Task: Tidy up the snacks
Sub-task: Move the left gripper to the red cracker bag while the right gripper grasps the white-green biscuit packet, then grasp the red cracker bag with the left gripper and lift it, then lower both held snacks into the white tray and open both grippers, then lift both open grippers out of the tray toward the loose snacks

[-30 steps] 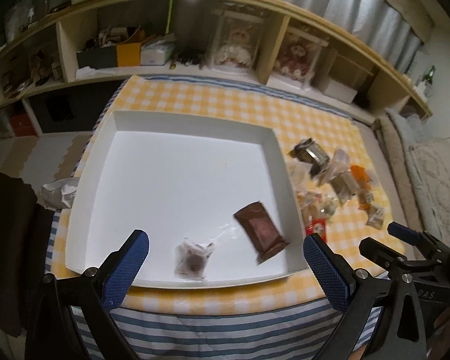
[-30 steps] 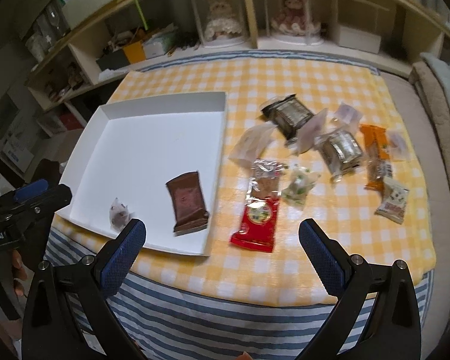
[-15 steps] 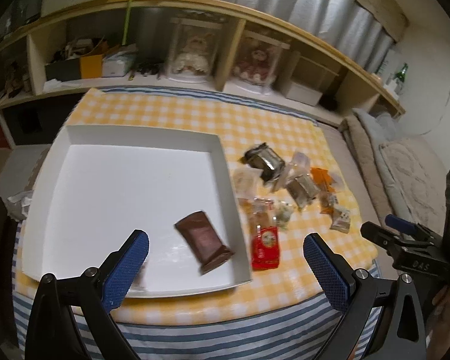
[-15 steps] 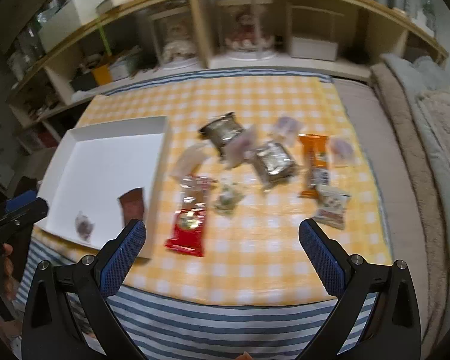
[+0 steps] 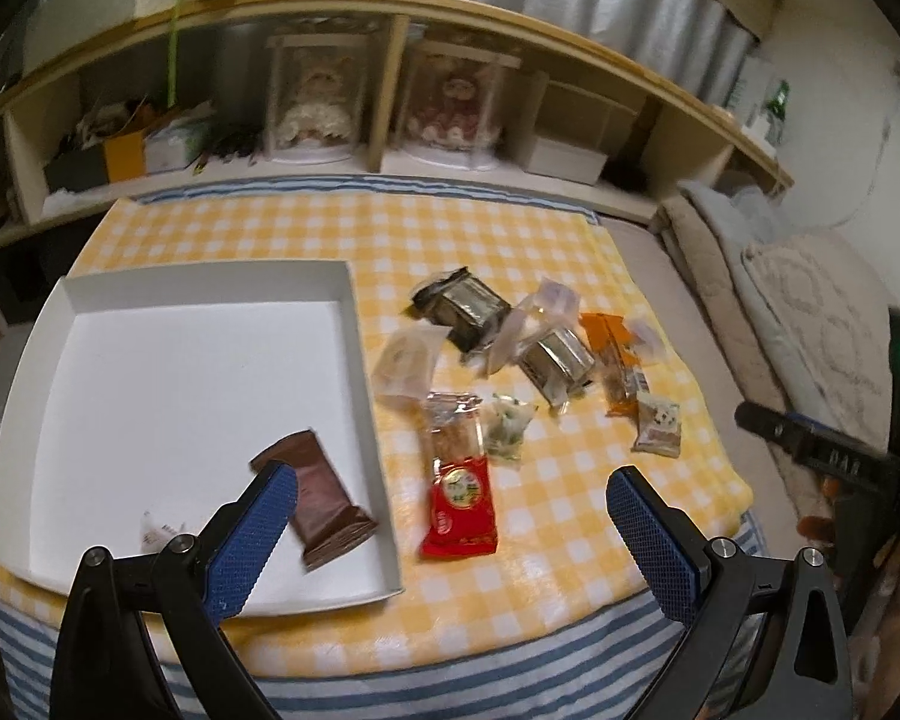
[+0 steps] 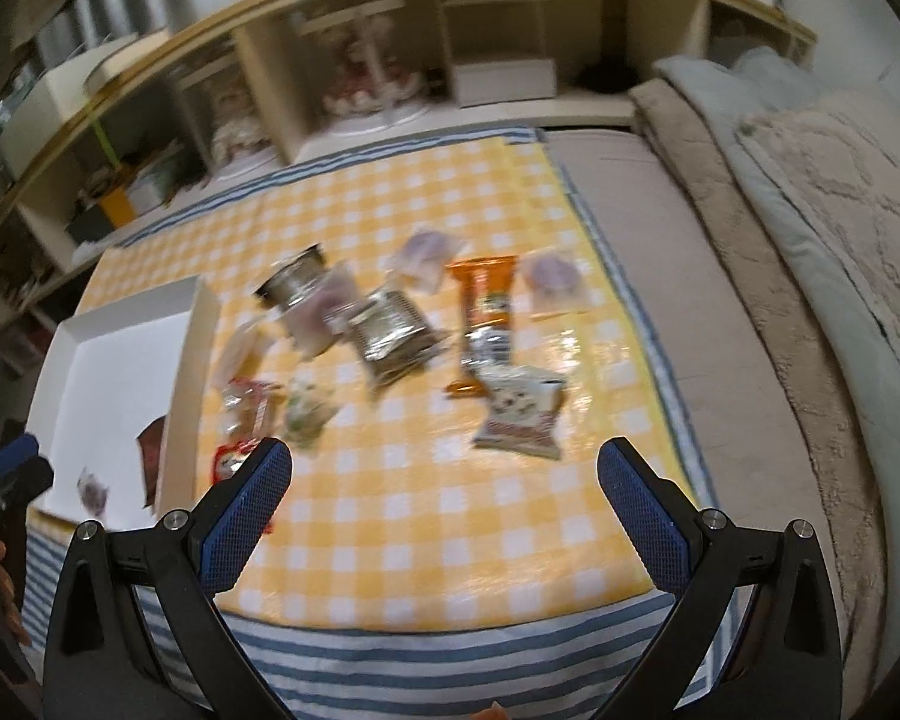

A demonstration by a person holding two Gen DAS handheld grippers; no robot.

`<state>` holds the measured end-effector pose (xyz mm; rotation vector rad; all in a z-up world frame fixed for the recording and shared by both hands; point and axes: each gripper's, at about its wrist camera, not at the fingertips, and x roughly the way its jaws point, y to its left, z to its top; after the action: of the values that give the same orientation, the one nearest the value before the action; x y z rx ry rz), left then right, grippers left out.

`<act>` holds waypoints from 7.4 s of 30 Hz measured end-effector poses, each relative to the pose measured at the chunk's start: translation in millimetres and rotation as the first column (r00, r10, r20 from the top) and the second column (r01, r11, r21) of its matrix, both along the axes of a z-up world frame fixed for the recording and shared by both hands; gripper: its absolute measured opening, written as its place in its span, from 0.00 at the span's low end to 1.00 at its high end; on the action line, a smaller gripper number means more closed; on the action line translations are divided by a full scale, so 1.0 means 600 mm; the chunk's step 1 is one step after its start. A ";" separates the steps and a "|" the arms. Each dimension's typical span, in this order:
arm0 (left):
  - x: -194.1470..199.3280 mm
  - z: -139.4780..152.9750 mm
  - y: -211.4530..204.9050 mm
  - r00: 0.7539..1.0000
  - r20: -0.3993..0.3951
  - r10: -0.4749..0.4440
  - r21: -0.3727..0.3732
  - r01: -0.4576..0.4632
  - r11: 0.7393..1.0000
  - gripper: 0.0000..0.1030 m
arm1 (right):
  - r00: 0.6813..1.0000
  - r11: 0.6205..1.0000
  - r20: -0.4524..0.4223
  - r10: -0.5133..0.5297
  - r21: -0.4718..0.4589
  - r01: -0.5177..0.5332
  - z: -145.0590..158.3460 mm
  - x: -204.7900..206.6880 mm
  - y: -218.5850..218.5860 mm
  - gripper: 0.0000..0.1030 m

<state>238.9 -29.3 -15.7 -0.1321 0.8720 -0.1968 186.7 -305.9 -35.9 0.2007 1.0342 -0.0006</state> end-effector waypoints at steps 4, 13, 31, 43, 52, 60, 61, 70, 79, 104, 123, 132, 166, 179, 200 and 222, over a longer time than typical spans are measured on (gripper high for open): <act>0.019 -0.026 -0.054 0.998 -0.021 -0.067 0.049 0.068 0.997 1.00 | 0.997 0.996 -0.031 -0.073 0.043 0.075 -0.029 0.011 -0.041 1.00; 0.068 -0.092 -0.130 0.984 -0.110 -0.137 0.069 0.145 0.987 1.00 | 0.986 0.986 -0.110 -0.128 0.090 0.138 -0.105 0.048 -0.083 1.00; 0.195 -0.199 -0.148 0.953 -0.269 -0.140 0.122 0.177 0.977 0.66 | 0.972 0.983 -0.213 -0.099 0.128 0.129 -0.190 0.120 -0.059 0.60; 0.224 -0.252 -0.183 0.966 -0.226 -0.128 0.355 0.204 0.912 0.39 | 0.964 0.984 -0.246 -0.104 0.117 0.136 -0.191 0.121 -0.055 0.41; 0.211 -0.247 -0.197 0.945 -0.172 -0.280 0.271 0.319 0.908 0.13 | 0.969 0.982 -0.228 -0.095 0.140 0.130 -0.176 0.120 -0.048 0.39; 0.213 -0.226 -0.168 0.957 -0.150 -0.247 0.230 0.276 0.933 0.67 | 0.972 0.979 -0.212 -0.097 0.157 0.131 -0.163 0.114 -0.053 0.39; 0.211 -0.219 -0.166 0.959 -0.146 -0.245 0.231 0.274 0.934 0.67 | 0.973 0.979 -0.210 -0.096 0.159 0.131 -0.161 0.112 -0.053 0.39; 0.222 -0.241 -0.175 0.935 -0.256 -0.244 0.273 0.312 0.910 0.65 | 0.983 0.979 -0.173 -0.058 0.184 0.090 -0.131 0.100 -0.038 0.39; 0.234 -0.278 -0.184 0.927 -0.302 -0.223 0.307 0.316 0.898 0.51 | 0.989 0.986 -0.140 -0.041 0.153 0.062 -0.109 0.084 -0.019 0.39; 0.133 -0.073 -0.101 0.978 0.017 -0.209 0.127 0.205 0.970 0.33 | 0.998 0.983 0.065 -0.022 0.181 0.010 0.005 0.014 0.013 0.39; -0.028 0.045 0.151 0.997 0.074 -0.022 0.133 0.012 0.991 0.34 | 0.980 0.938 0.137 0.144 0.296 -0.179 0.063 0.005 0.208 0.39; -0.053 0.031 0.266 0.995 0.022 0.096 0.148 -0.098 0.984 0.34 | 0.973 0.903 0.070 0.222 0.361 -0.232 0.032 0.005 0.325 0.39; 0.032 -0.098 0.387 0.957 -0.193 0.216 0.215 -0.174 0.961 0.61 | 0.917 0.900 -0.192 0.350 0.339 -0.273 -0.107 0.029 0.490 0.61; 0.022 -0.091 0.379 0.951 -0.236 0.199 0.209 -0.150 0.966 0.33 | 0.916 0.903 -0.146 0.374 0.285 -0.323 -0.084 0.010 0.487 1.00; 0.018 -0.094 0.379 0.953 -0.220 0.209 0.232 -0.157 0.960 0.76 | 0.919 0.912 -0.129 0.373 0.232 -0.338 -0.069 -0.003 0.484 1.00; -0.045 -0.002 0.326 0.982 -0.080 0.172 0.173 -0.156 0.972 1.00 | 0.923 0.913 -0.048 0.383 0.169 -0.370 -0.022 -0.006 0.443 1.00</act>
<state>211.8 166.4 -16.8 -0.0571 0.9633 0.0377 183.0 -39.9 -48.9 0.1419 1.1410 0.4292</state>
